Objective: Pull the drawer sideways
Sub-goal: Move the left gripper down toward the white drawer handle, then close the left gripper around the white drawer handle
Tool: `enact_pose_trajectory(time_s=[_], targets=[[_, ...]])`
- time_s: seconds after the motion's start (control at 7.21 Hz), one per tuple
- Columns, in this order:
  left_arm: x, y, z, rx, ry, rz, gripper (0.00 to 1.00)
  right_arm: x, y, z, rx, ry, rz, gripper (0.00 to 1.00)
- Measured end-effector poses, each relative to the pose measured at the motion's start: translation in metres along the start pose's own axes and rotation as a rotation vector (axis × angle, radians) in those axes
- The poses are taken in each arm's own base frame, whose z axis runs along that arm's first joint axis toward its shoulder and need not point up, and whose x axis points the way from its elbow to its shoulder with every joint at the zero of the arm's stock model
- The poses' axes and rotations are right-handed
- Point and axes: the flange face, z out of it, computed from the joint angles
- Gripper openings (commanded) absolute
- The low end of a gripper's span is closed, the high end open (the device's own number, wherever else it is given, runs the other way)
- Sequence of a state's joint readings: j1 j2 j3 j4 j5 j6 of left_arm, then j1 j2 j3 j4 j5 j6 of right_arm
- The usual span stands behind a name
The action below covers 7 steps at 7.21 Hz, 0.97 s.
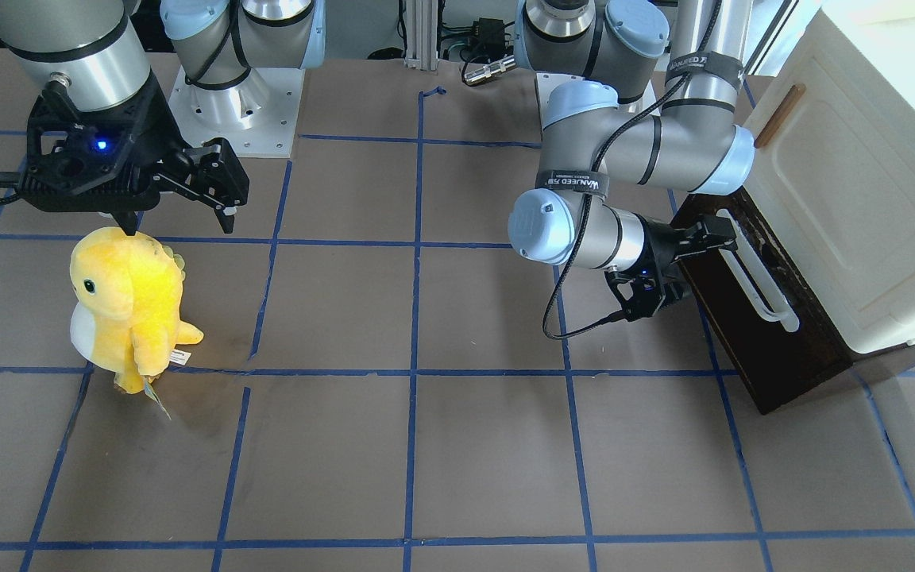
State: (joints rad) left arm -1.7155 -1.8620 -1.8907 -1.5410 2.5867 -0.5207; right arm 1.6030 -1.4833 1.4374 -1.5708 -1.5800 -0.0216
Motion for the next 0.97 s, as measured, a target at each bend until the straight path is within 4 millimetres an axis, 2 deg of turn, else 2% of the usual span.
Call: enact_pose_trajectory(time_s=[0.55, 0.97], targets=[[0.017, -0.012, 0.016, 0.017, -0.105, 0.053, 1.0, 0.0, 0.0, 0.0, 0.0, 0.0, 0.0, 1.0], [0.019, -0.017, 0.035, 0.006, -0.153, 0.071, 1.0, 0.0, 0.0, 0.0, 0.0, 0.0, 0.0, 1.0]])
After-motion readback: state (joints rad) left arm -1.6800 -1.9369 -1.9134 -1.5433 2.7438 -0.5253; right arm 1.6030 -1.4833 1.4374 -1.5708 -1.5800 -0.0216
